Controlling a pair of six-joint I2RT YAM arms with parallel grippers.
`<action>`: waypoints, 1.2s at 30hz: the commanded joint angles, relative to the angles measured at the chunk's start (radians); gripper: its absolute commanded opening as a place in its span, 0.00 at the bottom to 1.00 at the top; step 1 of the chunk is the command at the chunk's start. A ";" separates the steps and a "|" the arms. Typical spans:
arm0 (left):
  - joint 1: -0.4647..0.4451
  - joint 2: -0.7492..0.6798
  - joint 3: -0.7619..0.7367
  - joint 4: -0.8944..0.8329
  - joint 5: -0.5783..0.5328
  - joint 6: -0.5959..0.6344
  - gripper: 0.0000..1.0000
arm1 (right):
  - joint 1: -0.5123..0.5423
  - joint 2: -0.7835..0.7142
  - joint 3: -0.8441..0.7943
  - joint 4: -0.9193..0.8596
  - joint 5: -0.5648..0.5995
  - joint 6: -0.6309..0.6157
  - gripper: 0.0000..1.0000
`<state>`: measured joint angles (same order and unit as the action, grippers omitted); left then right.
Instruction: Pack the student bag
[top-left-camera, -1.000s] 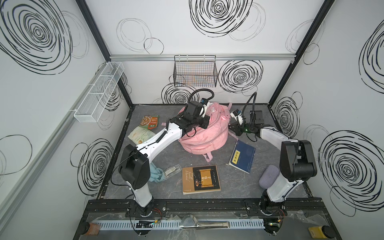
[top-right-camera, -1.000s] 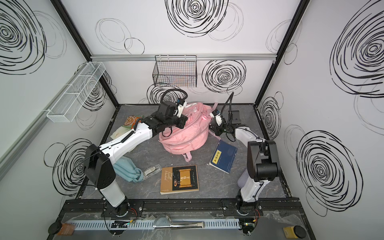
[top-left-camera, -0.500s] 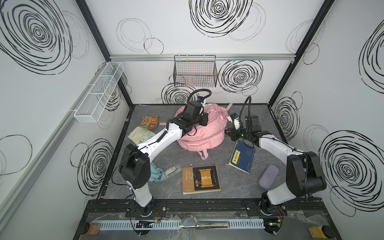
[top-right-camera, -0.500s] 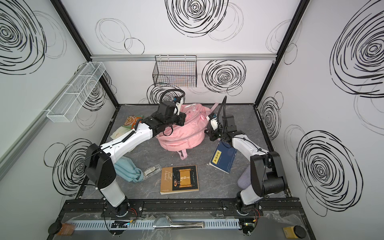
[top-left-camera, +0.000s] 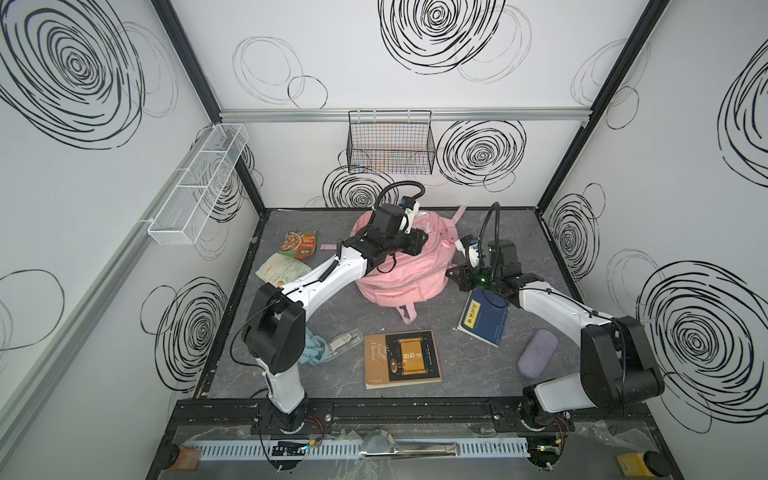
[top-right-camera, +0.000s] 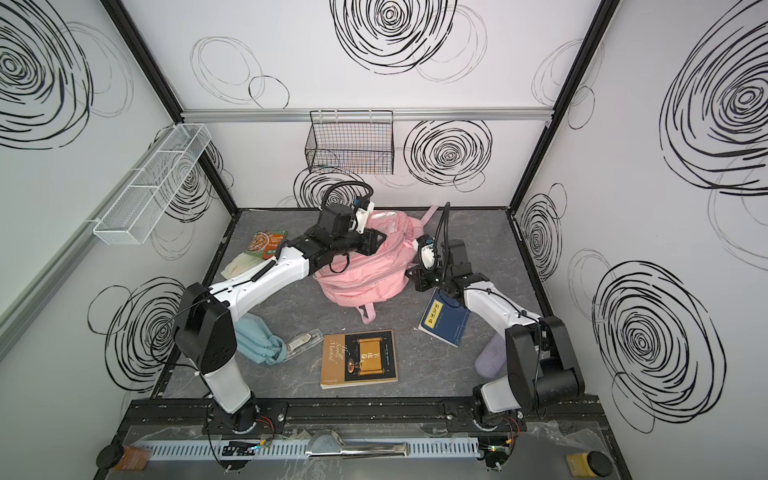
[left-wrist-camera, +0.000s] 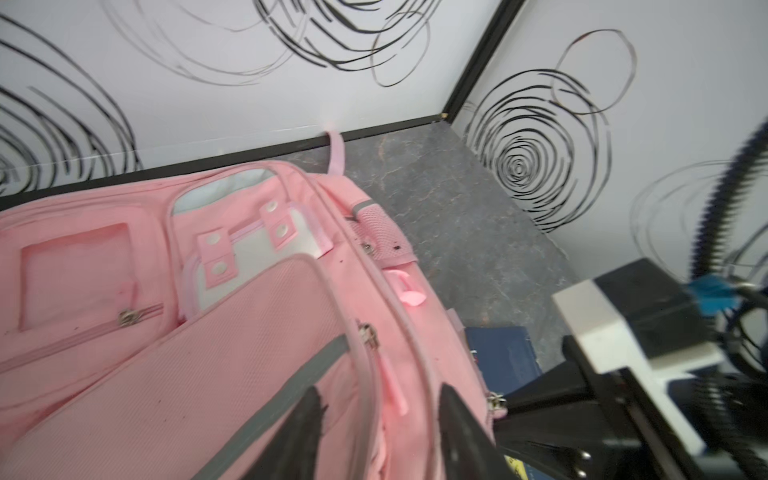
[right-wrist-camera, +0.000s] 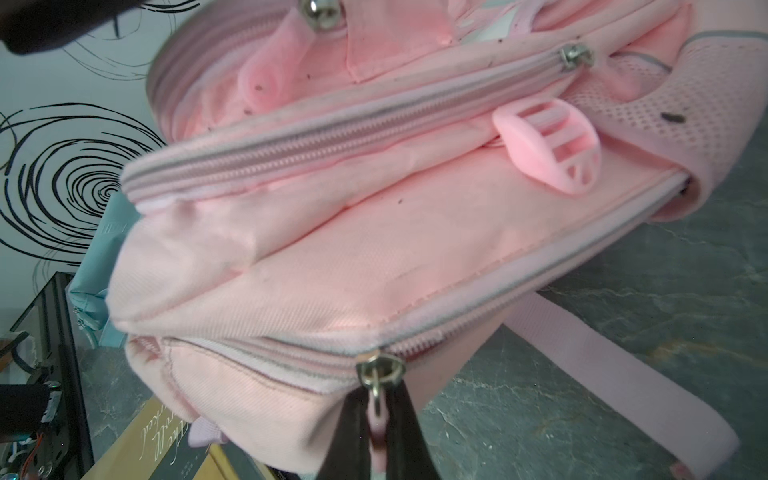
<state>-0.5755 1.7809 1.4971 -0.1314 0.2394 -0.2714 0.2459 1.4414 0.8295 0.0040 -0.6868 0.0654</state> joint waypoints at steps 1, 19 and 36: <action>0.012 -0.029 0.047 -0.040 0.178 0.110 0.82 | -0.007 -0.006 0.039 0.049 -0.041 -0.002 0.00; -0.014 0.206 0.225 -0.492 0.055 0.363 0.73 | -0.008 -0.004 0.063 0.051 -0.071 -0.024 0.00; -0.066 0.270 0.255 -0.542 -0.076 0.427 0.82 | -0.018 -0.034 0.080 0.044 -0.075 -0.029 0.00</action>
<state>-0.6247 2.0113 1.7302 -0.6067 0.2317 0.1066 0.2382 1.4525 0.8463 -0.0376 -0.7238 0.0490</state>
